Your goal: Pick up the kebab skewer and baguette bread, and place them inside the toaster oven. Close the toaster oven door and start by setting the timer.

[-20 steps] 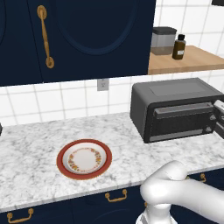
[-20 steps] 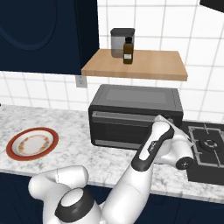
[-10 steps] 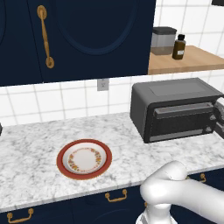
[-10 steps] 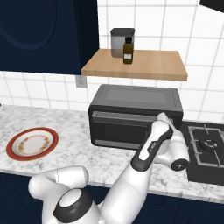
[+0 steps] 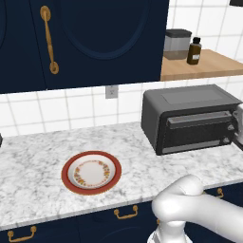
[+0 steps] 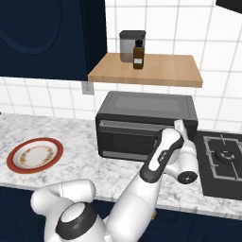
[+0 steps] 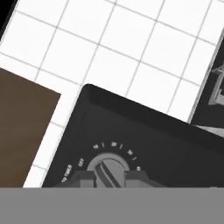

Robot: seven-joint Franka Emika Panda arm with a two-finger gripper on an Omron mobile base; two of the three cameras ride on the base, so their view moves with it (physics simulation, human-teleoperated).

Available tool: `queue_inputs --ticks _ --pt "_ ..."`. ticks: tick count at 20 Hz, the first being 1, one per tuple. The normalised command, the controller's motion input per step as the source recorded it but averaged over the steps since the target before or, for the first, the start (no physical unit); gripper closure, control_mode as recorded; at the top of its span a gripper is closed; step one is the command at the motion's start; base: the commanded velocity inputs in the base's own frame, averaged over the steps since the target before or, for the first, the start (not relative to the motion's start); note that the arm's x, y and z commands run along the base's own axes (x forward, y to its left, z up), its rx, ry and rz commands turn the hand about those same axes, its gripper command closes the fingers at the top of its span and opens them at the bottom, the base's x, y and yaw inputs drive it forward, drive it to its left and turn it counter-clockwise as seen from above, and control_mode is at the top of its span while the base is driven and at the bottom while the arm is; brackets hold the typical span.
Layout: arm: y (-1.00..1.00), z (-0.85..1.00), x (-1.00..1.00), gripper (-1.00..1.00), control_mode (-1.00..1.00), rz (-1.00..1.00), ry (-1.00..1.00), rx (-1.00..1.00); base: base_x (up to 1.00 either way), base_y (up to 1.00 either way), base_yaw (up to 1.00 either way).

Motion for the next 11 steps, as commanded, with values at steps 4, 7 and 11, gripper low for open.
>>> queue_inputs --ticks 4,7,11 --pt "-0.06 -0.06 -0.02 1.0 -1.0 -0.07 0.0 0.25 0.0 0.0 0.0" --pt "-0.03 -0.07 -0.01 1.0 -1.0 -0.07 0.0 0.23 0.0 0.0 0.0" --pt "-0.05 -0.11 0.0 1.0 -1.0 -0.06 0.0 0.22 0.0 0.0 0.0"
